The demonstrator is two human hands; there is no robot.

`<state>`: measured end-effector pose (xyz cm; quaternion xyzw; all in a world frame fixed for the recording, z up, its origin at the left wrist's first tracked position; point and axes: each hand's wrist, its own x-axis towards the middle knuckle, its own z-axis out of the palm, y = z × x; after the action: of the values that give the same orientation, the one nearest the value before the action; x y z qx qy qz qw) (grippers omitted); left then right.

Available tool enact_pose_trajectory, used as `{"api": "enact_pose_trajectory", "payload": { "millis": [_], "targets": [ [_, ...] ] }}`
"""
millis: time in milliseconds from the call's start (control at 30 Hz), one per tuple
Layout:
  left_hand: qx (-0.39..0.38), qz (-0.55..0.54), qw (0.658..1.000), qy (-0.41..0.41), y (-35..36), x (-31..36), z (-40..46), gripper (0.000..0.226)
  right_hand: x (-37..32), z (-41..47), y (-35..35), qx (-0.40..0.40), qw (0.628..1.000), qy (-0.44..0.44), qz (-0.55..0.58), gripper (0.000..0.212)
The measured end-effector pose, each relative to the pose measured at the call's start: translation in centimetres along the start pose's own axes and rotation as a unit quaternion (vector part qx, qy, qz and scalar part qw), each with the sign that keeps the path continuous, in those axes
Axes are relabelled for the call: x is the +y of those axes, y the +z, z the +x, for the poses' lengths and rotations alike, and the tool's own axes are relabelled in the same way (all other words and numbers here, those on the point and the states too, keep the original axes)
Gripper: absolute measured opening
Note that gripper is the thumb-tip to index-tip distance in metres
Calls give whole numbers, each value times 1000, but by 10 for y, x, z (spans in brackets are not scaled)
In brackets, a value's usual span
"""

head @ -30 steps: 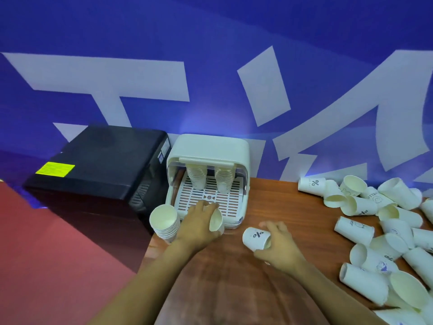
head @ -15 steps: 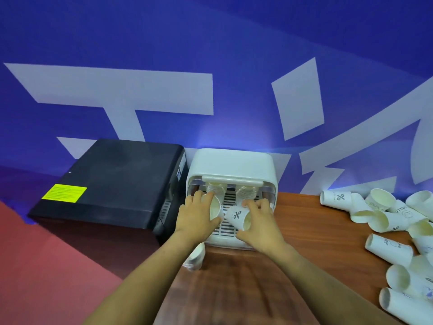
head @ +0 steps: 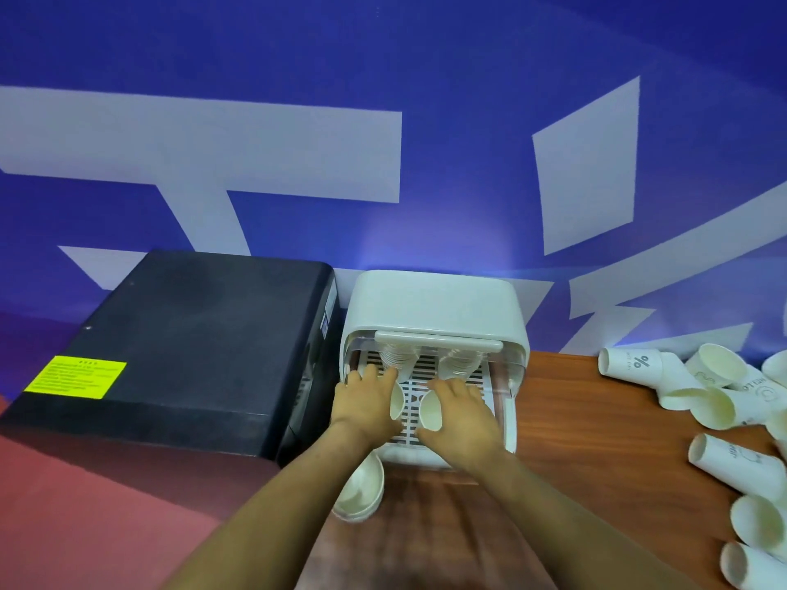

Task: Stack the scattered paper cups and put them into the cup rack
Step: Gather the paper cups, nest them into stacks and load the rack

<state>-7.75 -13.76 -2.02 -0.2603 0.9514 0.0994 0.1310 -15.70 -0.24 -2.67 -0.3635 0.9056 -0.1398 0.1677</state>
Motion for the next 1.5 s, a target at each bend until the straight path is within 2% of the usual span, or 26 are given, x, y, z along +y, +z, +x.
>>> {"api": "enact_pose_trajectory", "payload": {
  "millis": [233, 400, 567, 800, 1000, 1233, 1500],
  "targets": [
    [-63, 11, 998, -9, 5, -5, 8, 81, -1, 9, 5, -38, 999, -2, -21, 75],
    [-75, -18, 997, -10, 2, -6, 7, 84, 6, 5, 8, -61, 998, -9, -31, 86],
    [-31, -59, 998, -4, -6, 0, -12, 78, 15, -11, 0, -37, 999, -15, 0, 86],
    [61, -103, 991, 57, -7, 30, -70, 64, 47, -67, -9, -9, 997, 24, 72, 67],
    [96, -132, 981, 106, 13, 69, -100, 60, 83, -121, -15, -7, 994, 67, 87, 54],
    [57, -114, 980, 151, 34, 142, -113, 63, 142, -167, -33, 10, 989, 104, 106, 50],
    [33, -92, 985, 143, 54, 246, -120, 65, 250, -206, -69, 16, 988, 102, 115, 45]
  ]
}}
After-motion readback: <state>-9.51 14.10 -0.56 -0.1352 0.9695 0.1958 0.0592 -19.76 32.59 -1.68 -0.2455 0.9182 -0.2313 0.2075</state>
